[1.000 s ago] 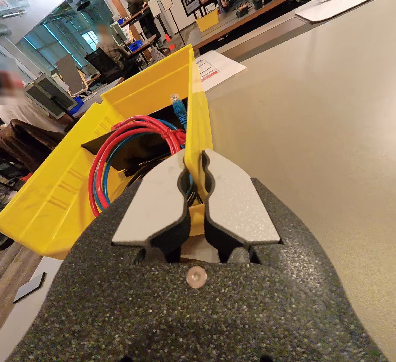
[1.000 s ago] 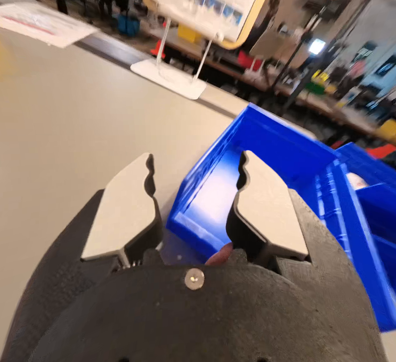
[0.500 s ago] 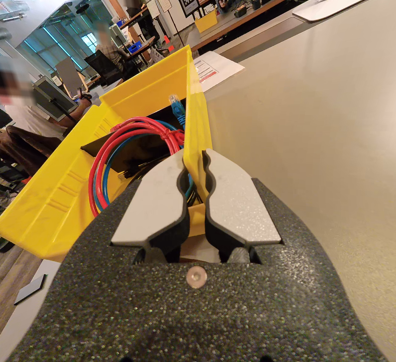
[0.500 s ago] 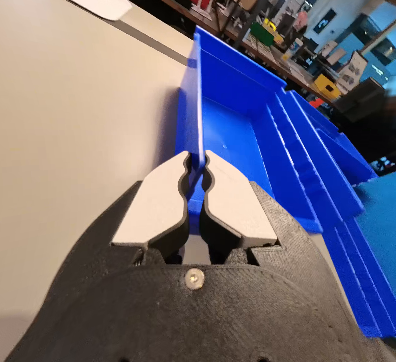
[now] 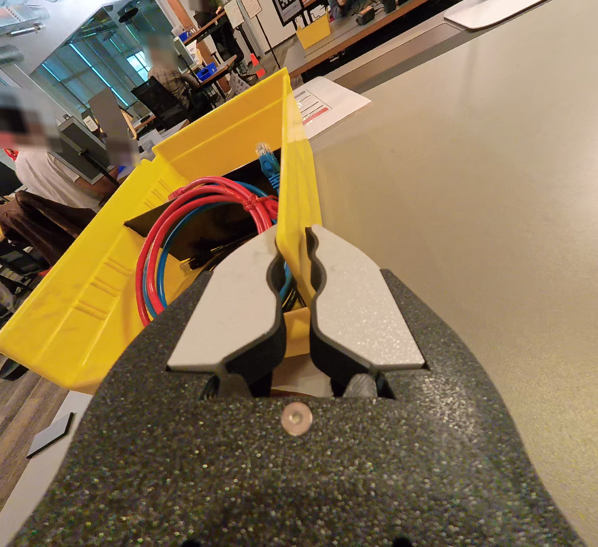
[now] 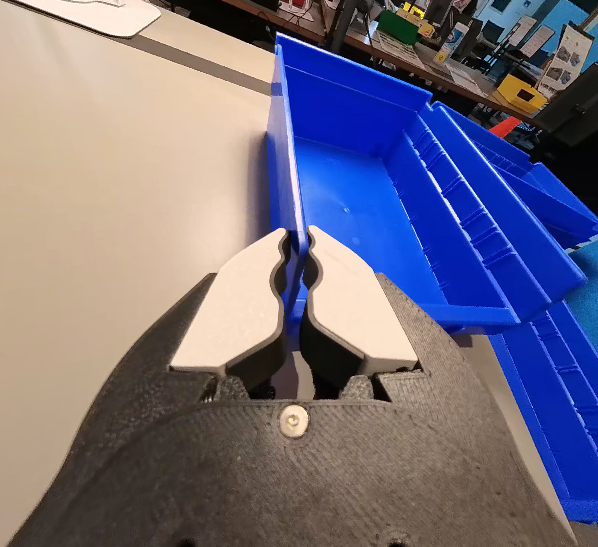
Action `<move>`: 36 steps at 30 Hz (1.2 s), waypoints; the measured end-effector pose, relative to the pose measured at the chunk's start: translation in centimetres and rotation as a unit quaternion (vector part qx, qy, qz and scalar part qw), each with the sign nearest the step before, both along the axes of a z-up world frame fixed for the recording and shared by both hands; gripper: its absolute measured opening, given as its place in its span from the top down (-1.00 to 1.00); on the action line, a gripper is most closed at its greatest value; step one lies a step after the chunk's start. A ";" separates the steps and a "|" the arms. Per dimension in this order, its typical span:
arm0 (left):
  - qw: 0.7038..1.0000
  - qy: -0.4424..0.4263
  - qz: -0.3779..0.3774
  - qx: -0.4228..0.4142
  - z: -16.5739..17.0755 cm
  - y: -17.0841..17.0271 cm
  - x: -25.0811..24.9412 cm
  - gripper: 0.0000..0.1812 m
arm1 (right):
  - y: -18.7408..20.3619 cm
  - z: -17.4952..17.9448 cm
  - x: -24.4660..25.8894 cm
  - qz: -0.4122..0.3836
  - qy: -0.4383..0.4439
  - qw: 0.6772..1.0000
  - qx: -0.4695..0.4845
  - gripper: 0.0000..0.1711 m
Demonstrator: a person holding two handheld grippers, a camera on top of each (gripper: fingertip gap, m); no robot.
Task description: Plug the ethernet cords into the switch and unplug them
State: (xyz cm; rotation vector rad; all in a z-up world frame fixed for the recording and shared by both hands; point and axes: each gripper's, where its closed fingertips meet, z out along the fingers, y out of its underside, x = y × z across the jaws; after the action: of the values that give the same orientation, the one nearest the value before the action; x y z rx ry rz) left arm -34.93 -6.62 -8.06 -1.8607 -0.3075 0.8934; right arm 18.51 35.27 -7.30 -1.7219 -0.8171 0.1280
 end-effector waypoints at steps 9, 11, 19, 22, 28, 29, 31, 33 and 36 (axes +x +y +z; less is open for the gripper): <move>1.000 0.001 0.001 -0.001 0.1 -0.5 0.0 0.87 | 0.0 0.0 0.2 -0.001 0.010 1.000 -0.006 0.91; 1.000 0.001 -0.001 -0.002 0.1 -0.6 0.0 0.87 | -0.4 0.1 -0.1 0.015 0.018 0.999 -0.025 0.77; 0.998 -0.008 -0.066 0.011 0.3 0.0 1.9 0.46 | -3.7 4.9 -0.6 0.054 0.034 0.998 0.008 0.51; 0.987 -0.049 -0.139 0.065 1.4 -0.1 3.8 0.32 | -6.3 6.1 -3.2 0.111 0.045 0.992 0.032 0.51; 0.959 -0.128 -0.195 0.162 5.1 -3.5 5.1 0.33 | -10.5 -0.4 -11.3 0.240 0.037 0.968 -0.062 0.53; 0.958 -0.130 -0.183 0.177 5.8 -4.4 4.7 0.34 | -10.9 -2.3 -12.2 0.251 0.024 0.963 -0.090 0.52; 0.957 -0.141 -0.146 0.207 6.6 -6.3 3.4 0.39 | -11.2 -4.2 -12.8 0.251 -0.038 0.961 -0.111 0.39; 0.951 -0.167 -0.107 0.236 6.7 -7.7 2.0 0.41 | -11.7 -3.8 -13.1 0.262 -0.039 0.961 -0.085 0.48; 0.946 -0.198 -0.068 0.247 6.1 -8.0 0.1 0.42 | -11.8 -3.6 -13.1 0.265 -0.032 0.960 -0.085 0.49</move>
State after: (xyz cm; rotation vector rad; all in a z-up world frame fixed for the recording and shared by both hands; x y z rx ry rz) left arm -34.83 -14.60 -1.94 -1.5490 -0.5847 0.2984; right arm 5.45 23.51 -10.92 -1.6311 -1.3355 0.5203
